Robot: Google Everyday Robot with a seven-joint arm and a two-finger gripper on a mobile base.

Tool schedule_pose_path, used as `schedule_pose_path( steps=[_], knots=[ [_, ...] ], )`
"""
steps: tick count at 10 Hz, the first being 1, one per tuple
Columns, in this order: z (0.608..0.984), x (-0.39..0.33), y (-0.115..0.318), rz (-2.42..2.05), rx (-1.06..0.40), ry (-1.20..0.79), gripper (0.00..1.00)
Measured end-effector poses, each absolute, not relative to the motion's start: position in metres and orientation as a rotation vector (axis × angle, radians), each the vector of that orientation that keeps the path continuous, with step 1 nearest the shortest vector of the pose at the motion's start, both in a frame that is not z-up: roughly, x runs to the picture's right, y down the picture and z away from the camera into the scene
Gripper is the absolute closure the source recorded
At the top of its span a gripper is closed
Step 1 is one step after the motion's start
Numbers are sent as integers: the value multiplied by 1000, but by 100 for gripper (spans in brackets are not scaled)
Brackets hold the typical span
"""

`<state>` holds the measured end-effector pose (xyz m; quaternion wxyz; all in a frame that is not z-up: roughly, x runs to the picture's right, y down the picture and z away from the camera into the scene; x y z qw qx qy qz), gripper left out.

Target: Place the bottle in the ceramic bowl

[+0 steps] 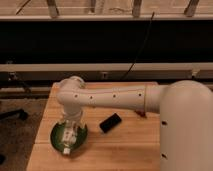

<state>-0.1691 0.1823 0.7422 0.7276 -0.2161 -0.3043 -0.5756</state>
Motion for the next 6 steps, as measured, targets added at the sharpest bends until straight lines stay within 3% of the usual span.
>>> schedule_pose_path(
  steps=[6],
  knots=[
    [743, -163, 177, -1250, -470, -686, 20]
  ],
)
